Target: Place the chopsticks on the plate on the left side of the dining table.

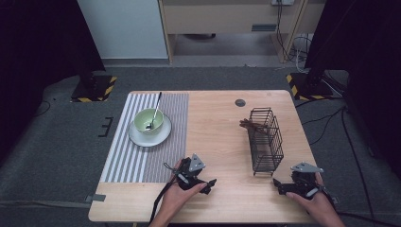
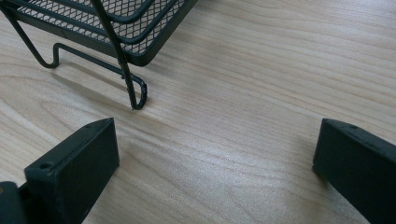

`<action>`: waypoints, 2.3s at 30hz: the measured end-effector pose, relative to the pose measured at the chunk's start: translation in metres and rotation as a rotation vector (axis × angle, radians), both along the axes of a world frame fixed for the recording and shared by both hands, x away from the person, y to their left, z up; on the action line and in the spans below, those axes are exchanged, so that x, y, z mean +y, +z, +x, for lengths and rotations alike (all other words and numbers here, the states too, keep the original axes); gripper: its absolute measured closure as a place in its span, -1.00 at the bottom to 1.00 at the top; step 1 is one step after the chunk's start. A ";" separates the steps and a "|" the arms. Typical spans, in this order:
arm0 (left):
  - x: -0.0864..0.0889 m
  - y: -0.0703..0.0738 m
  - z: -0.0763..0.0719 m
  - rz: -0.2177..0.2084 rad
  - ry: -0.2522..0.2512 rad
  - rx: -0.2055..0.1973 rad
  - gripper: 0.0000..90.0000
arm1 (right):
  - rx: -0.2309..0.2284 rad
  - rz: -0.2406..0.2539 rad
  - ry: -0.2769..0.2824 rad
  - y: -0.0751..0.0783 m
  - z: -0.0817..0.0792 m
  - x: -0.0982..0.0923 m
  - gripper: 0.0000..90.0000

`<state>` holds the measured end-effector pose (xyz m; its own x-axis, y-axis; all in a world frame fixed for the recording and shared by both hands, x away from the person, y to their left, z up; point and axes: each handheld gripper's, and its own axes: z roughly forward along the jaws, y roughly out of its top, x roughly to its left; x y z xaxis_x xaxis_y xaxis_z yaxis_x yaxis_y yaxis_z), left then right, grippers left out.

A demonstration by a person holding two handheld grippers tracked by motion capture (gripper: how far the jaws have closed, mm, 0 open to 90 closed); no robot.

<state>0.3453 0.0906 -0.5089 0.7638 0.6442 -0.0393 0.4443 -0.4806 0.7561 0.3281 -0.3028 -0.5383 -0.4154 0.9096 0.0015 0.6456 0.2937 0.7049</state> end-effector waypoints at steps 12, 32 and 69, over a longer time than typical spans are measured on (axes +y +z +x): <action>0.001 0.034 0.017 0.024 -0.012 -0.027 -0.90 | 0.000 0.001 -0.004 0.000 0.000 0.000 -0.99; -0.033 0.082 0.047 0.039 -0.050 -0.034 -0.90 | 0.002 0.001 -0.011 0.000 0.000 0.000 -0.99; -0.082 0.170 0.069 -0.046 -0.143 -0.103 -0.71 | -0.003 0.000 -0.011 0.000 0.000 0.000 -0.99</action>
